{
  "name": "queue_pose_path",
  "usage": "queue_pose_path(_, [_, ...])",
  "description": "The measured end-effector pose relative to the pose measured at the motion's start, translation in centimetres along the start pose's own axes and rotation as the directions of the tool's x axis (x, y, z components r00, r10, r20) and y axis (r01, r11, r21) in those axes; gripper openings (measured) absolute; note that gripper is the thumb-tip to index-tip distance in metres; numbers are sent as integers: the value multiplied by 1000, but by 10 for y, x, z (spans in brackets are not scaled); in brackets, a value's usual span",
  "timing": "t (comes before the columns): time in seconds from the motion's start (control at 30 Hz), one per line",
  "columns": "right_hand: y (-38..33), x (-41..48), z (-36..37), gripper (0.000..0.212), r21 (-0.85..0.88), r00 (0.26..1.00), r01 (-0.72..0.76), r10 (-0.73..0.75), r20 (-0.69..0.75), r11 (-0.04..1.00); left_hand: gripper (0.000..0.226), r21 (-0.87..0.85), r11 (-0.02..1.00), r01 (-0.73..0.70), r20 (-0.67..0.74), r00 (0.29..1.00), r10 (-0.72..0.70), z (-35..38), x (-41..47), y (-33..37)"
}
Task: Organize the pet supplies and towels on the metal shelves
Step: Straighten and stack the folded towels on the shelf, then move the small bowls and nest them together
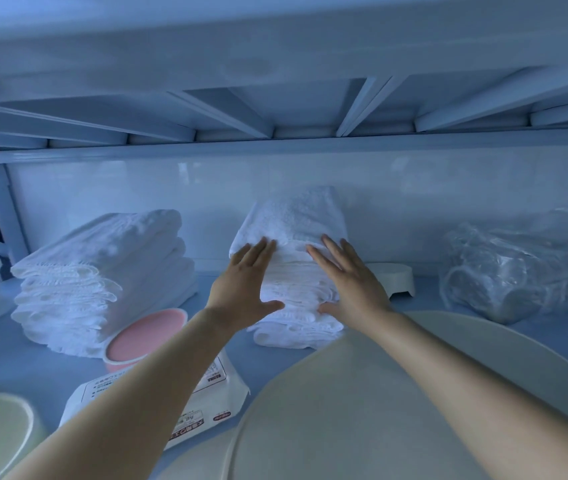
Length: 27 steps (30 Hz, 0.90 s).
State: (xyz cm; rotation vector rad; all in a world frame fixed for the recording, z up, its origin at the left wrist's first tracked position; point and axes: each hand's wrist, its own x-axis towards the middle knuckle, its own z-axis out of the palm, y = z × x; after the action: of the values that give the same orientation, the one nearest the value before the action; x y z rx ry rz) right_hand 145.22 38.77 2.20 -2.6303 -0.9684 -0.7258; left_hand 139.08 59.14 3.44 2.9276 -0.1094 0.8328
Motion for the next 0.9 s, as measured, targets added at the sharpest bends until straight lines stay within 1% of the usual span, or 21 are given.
queue_pose_path(0.07, [-7,-3,-2,97,-48,1000,-13,12,-19,999,97,3,1000,-10,36,999,10,-8,-8,-3])
queue_pose_path(0.13, [-15,-8,-4,90,-65,998,12,-16,-61,998,85,9,1000,-3,35,999,2,-15,-17,-7])
queue_pose_path(0.23, [-34,-13,-2,77,26,984,144,-141,-113,989,69,17,1000,11,22,1000,-12,-20,-33,-19])
queue_pose_path(0.3, [-52,-15,1,70,110,979,192,-183,-93,975,60,24,999,23,36,999,-24,-21,-44,-28])
queue_pose_path(0.43, [-89,-15,5,51,207,990,142,-135,-51,968,47,27,998,64,104,992,-67,-28,-63,-48])
queue_pose_path(0.53, [-116,-9,5,38,242,990,143,-137,-39,960,38,-3,997,79,109,991,-78,-42,-78,-61])
queue_pose_path(0.67, [-155,3,-2,34,268,977,214,-211,-41,939,35,1,994,111,65,992,-111,-69,-100,-81])
queue_pose_path(0.8, [-201,14,-2,29,314,955,290,-296,-30,904,40,2,977,212,42,976,-212,-95,-134,-122])
queue_pose_path(0.9, [-235,22,6,27,334,942,320,-334,-17,886,35,12,955,296,42,954,-296,-112,-164,-155])
